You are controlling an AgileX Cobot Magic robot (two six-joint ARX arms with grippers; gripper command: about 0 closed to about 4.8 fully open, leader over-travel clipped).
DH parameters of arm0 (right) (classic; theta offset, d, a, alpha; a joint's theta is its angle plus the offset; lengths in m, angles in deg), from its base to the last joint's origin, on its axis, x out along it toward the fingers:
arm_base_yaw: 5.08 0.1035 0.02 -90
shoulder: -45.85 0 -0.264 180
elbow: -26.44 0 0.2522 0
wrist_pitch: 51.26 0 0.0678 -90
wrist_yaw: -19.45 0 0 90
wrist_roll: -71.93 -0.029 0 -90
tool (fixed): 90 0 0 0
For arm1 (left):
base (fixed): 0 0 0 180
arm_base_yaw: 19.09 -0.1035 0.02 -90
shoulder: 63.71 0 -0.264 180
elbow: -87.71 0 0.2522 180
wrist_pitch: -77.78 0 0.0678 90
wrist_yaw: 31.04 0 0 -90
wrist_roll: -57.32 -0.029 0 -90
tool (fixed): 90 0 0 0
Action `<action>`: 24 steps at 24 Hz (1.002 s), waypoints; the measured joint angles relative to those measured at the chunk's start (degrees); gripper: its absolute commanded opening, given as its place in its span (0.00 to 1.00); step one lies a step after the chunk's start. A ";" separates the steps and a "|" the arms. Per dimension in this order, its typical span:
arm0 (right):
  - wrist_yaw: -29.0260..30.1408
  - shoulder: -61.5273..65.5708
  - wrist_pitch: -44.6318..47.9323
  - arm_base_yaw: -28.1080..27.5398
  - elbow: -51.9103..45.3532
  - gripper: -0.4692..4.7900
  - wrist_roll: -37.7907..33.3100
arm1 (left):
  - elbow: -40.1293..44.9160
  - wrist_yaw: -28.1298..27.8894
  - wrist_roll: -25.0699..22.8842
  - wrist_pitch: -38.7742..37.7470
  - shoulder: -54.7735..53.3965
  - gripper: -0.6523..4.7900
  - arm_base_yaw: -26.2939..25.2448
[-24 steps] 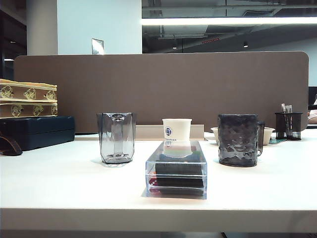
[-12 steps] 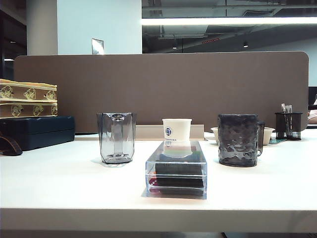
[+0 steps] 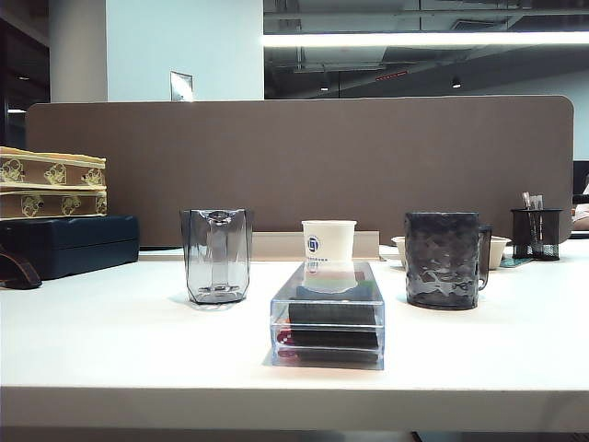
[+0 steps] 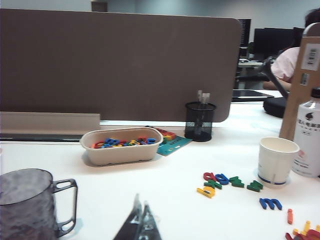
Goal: Pick up the letter "c" and put it in the paper cup.
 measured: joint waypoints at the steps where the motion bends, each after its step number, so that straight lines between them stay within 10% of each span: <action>1: 0.00 0.00 -0.33 -0.22 0.00 0.09 0.00 | 0.00 0.00 0.00 -0.02 0.00 0.11 0.00; 24: 3.04 0.00 -4.94 -3.69 0.00 0.09 -4.00 | 0.00 0.02 0.00 -0.02 0.00 0.11 0.00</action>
